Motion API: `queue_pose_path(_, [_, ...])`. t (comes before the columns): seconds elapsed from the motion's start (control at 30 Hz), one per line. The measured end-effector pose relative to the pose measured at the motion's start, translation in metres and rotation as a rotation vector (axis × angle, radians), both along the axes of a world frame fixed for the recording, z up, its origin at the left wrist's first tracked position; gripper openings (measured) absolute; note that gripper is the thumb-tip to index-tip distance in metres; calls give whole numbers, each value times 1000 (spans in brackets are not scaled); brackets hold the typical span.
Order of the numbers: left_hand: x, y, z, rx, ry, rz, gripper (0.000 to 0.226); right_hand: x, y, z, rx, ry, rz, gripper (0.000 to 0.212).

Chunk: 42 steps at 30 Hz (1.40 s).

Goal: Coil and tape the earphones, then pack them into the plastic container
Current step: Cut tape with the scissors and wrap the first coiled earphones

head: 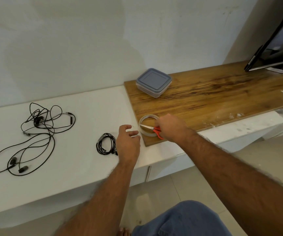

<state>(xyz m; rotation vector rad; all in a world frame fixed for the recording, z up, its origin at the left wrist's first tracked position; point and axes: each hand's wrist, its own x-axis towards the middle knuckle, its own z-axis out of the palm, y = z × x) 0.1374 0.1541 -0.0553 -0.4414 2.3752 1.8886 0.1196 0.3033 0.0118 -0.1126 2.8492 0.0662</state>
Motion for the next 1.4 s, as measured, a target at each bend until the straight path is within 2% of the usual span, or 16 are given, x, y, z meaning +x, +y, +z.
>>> queue_pose_path(0.3, [1,-1,8,-172,24,11,31,2,-2,4,19,-15,11,22])
queue_pose_path(0.57, [0,-3,17,-335,133,-59,29,-1,-8,17,168,38,168,17])
queue_pose_path(0.87, [-13,1,25,-524,223,-179,31,-8,-5,14,176,-15,286,16])
queue_pose_path(0.97, [-22,-1,28,-478,121,-182,29,-10,-3,14,174,-32,300,15])
queue_pose_path(1.13, [-37,-2,31,-183,-189,-93,40,-12,1,13,148,-76,316,18])
queue_pose_path(1.27, [-39,0,33,-7,-276,-60,46,-10,3,11,131,-94,289,24])
queue_pose_path(1.4, [-37,-3,34,41,-294,-31,53,-8,2,8,108,-107,223,26])
